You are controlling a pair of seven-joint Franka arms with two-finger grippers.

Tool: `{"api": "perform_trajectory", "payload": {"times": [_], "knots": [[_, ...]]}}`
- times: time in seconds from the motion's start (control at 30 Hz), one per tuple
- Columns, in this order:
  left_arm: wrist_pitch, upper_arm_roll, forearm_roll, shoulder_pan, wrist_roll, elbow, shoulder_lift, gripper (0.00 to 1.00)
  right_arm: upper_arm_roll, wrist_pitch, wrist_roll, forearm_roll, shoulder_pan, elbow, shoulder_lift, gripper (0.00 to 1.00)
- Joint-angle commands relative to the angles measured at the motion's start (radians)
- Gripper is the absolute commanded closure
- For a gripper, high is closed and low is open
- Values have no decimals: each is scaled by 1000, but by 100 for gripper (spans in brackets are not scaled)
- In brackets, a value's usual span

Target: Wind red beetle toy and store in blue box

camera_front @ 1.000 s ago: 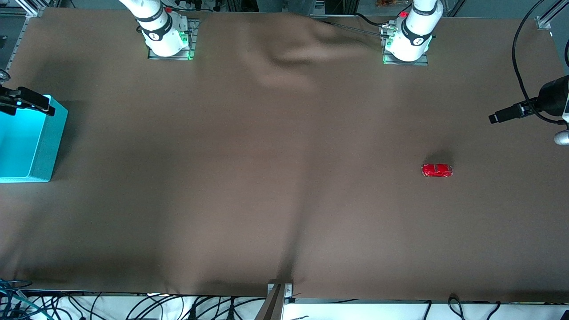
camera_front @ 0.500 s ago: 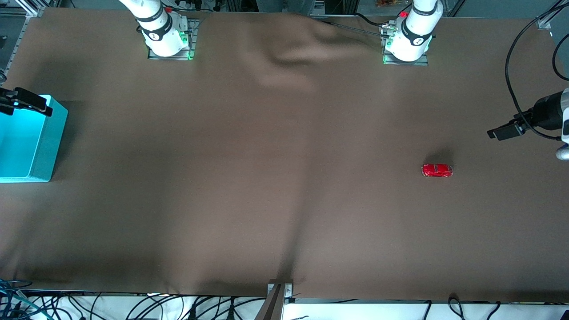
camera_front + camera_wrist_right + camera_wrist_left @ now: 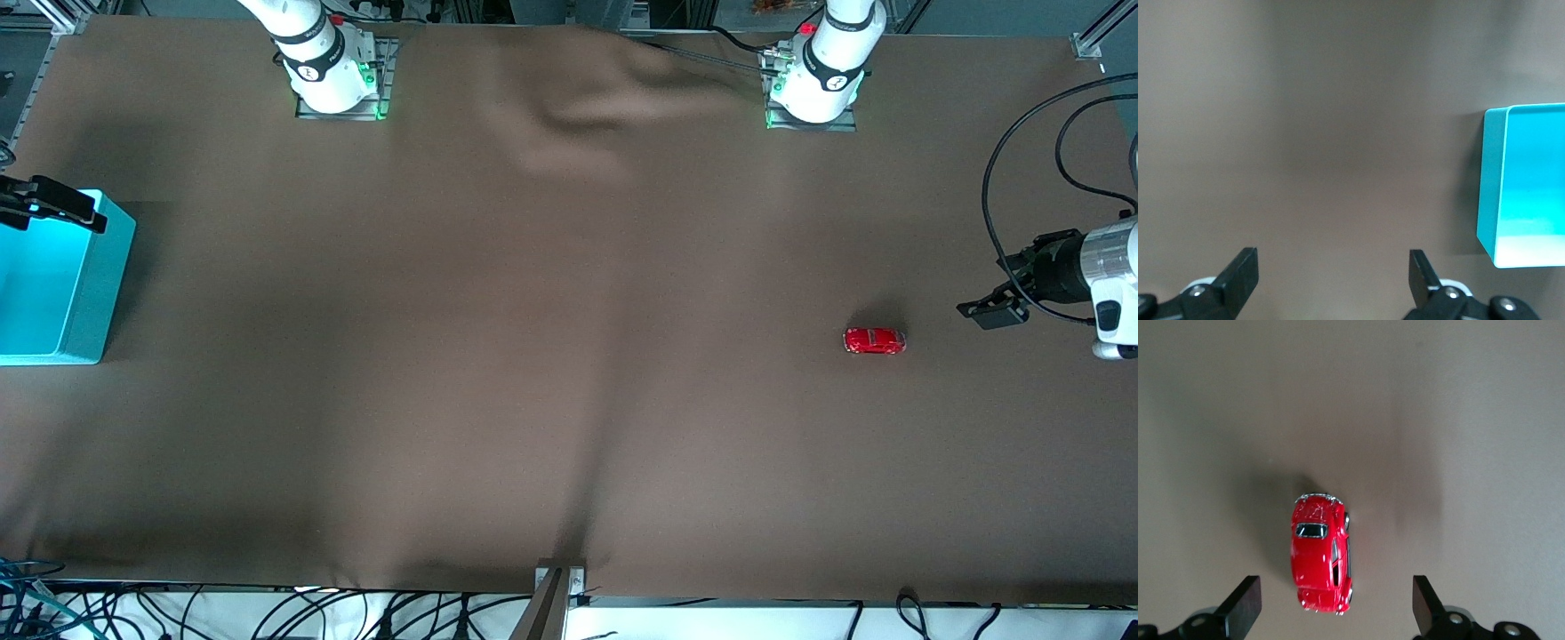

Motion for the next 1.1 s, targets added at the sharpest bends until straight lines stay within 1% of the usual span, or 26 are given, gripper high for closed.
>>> {"api": "perform_trajectory", "payload": {"times": [0.0,0.43,0.6,0.93,1.07], "knots": [[76,0,21,-18,-50,-32,30,0,3,-6,16,-5,2,21,7,0],[117,0,21,-33,-81,-34,84,0,3,-4,17,-5,2,21,7,0],[113,-2,23,-33,-89,-55,79,0,3,-4,17,-5,2,21,7,0],[104,-2,21,-32,-92,-69,79,0,3,-6,14,-5,2,21,5,0],[79,-2,21,-22,-84,-68,78,8,3,-6,14,-5,2,21,5,0]]}}
